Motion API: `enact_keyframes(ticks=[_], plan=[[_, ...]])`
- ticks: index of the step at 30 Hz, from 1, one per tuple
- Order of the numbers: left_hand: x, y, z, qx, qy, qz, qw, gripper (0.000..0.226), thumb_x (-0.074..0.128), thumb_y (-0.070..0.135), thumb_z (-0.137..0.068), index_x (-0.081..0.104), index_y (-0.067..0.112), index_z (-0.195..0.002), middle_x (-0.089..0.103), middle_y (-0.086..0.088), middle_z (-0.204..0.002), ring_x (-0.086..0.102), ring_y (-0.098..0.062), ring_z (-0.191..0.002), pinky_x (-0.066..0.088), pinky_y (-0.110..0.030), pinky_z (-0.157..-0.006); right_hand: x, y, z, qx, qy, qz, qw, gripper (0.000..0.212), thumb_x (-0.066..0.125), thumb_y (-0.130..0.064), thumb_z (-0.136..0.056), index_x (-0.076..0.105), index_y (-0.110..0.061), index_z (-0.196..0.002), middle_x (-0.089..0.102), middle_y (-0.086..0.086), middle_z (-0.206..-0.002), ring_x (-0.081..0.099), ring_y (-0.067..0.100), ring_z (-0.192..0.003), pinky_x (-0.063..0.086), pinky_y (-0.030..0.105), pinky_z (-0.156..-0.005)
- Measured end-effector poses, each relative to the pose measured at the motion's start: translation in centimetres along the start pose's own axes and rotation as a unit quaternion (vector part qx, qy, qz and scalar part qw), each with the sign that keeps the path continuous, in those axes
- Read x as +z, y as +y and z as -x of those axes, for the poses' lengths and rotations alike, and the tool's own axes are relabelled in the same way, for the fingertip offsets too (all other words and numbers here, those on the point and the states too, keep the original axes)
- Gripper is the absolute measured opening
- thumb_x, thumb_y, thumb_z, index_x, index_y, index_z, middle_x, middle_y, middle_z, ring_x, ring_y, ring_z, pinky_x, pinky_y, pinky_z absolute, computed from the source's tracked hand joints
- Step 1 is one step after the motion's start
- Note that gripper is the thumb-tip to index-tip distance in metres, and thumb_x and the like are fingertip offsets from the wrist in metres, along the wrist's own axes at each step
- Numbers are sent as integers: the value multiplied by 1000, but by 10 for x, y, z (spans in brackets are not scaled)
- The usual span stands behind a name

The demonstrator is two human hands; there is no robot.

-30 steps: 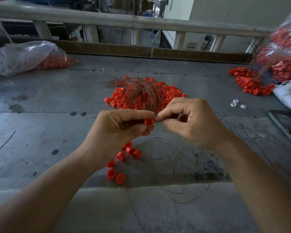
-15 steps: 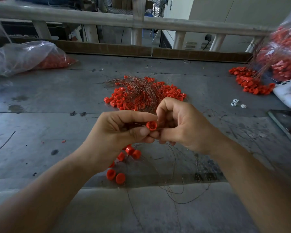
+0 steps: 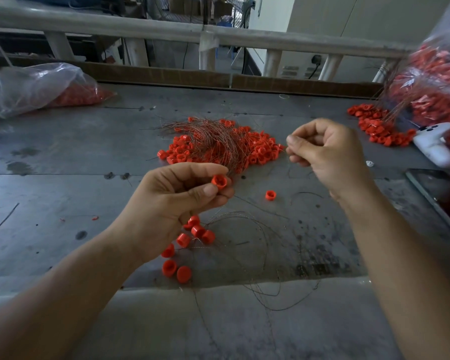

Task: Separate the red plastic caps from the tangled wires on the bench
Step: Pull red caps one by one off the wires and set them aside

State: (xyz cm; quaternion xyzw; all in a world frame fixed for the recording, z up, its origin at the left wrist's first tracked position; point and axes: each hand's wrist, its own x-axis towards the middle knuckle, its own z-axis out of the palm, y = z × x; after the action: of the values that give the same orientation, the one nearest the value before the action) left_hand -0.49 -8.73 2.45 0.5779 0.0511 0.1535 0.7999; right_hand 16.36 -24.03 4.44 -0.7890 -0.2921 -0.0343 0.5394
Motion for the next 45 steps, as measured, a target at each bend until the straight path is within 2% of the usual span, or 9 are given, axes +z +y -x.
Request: enact_keyframes(ticks=[6, 9, 14, 17, 21, 26, 32, 42, 45], plan=[[0, 1, 1, 4, -5, 2, 1000, 27, 57, 0, -64, 75, 14, -79, 72, -7, -75, 70, -15, -72, 53, -17, -62, 5, 19, -6, -15, -38, 207, 977, 7, 65, -19, -81, 66, -18, -74, 55, -16, -61, 51, 1, -59, 36, 15, -57], [0, 1, 1, 5, -8, 3, 1000, 24, 57, 0, -64, 74, 13, -76, 72, -7, -75, 70, -15, -72, 54, -17, -62, 9, 25, -7, 6, -72, 253, 965, 5, 65, -20, -82, 66, -20, -77, 56, -11, -66, 55, 10, -70, 38, 20, -65], [-1, 1, 1, 7, -13, -2, 1000, 22, 58, 0, -64, 74, 12, -75, 71, -7, -75, 70, -15, -72, 54, -18, -63, 14, 36, -11, 6, -97, 275, 957, 23, 59, -18, -87, 65, -16, -109, 65, 3, -108, 57, 14, -96, 39, 20, -81], [0, -1, 1, 5, -15, -7, 1000, 21, 59, 1, -65, 74, 12, -75, 71, -7, -75, 69, -15, -72, 54, -18, -64, 25, 40, -15, -27, -131, 292, 947, 45, 50, -15, -92, 41, -15, -136, 40, 5, -142, 36, 18, -130, 24, 22, -103], [1, -2, 1, -2, -16, -9, 1000, 19, 59, 1, -65, 72, 11, -75, 71, -8, -76, 69, -15, -72, 54, -18, -64, 38, 51, -20, -15, -175, 289, 941, 54, 38, -8, -96, 21, -24, -145, 12, -2, -154, 11, 14, -141, 9, 24, -110], [1, -3, 0, -7, -16, -20, 1000, 18, 59, 1, -66, 69, 7, -79, 71, -10, -77, 69, -16, -74, 54, -19, -65, 38, 60, -22, -37, -184, 280, 941, 51, 38, 4, -92, 40, -18, -137, 32, 2, -147, 26, 15, -135, 13, 14, -102], [0, -4, 0, -8, -15, -16, 1000, 18, 60, 2, -65, 71, 9, -77, 71, -10, -77, 69, -16, -74, 54, -19, -64, 31, 50, -20, -81, -128, 276, 949, 23, 64, -4, -80, 69, -12, -101, 63, 0, -103, 55, 12, -95, 35, 15, -80], [0, -3, -1, -9, -7, -22, 1000, 18, 58, 0, -65, 66, 4, -81, 71, -8, -75, 69, -15, -72, 53, -17, -63, 20, 44, -21, -14, -76, 155, 985, 22, 66, -2, -79, 66, -23, -82, 61, -9, -74, 54, -5, -64, 41, 2, -65], [0, -2, 0, -5, -10, -19, 1000, 17, 59, 1, -65, 70, 9, -77, 71, -8, -75, 69, -14, -72, 53, -17, -63, 18, 43, -21, 44, -73, 74, 994, 29, 61, 5, -81, 64, -23, -74, 62, -5, -73, 61, 6, -65, 54, 22, -74]])
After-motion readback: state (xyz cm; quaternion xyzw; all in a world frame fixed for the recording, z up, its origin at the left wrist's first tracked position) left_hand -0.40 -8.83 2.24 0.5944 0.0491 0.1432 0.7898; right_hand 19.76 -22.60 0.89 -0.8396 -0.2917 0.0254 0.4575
